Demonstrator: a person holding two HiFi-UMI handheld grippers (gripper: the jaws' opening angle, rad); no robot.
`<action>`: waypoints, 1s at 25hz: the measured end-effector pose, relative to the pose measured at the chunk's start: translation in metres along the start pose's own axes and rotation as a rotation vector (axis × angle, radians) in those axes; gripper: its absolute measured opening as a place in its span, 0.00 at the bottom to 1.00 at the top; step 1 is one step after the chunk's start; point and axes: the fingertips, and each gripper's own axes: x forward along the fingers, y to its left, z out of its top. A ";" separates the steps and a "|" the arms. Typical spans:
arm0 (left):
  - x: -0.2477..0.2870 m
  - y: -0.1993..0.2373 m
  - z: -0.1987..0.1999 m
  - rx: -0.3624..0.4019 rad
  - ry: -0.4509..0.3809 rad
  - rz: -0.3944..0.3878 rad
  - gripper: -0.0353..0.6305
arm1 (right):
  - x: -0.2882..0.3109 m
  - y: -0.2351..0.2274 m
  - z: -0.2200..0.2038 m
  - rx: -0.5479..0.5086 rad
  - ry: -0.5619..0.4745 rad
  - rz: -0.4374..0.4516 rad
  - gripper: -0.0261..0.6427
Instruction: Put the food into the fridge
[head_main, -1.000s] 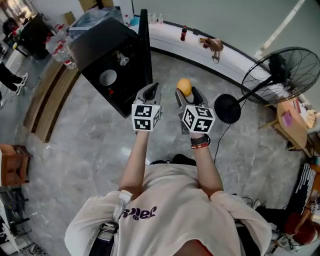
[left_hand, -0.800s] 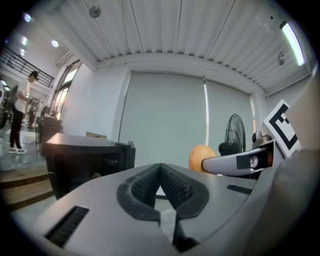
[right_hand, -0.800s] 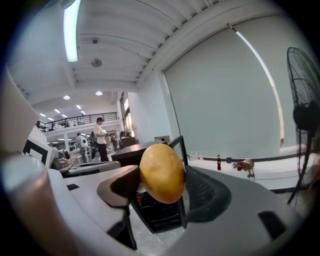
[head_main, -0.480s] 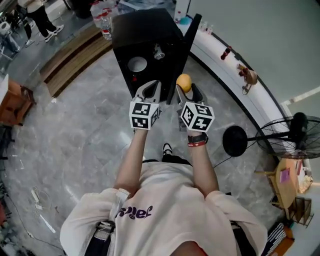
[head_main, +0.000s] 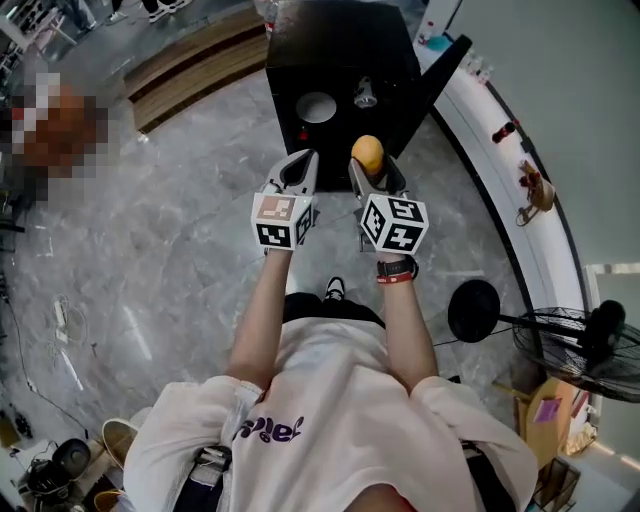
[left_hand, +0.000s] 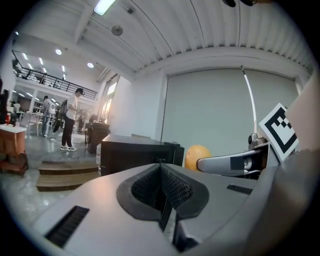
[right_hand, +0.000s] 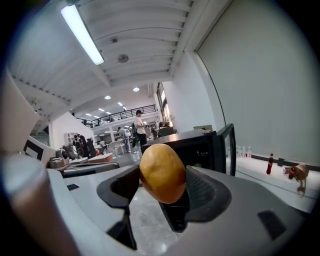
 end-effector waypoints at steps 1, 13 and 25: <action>0.003 0.005 -0.003 0.003 0.000 0.012 0.08 | 0.008 0.000 -0.003 -0.003 0.009 0.016 0.49; 0.024 0.095 -0.045 -0.003 0.000 0.042 0.08 | 0.126 0.031 -0.066 -0.109 0.095 0.139 0.49; 0.092 0.145 -0.122 0.011 0.002 -0.024 0.08 | 0.245 0.004 -0.148 -0.098 0.135 0.133 0.49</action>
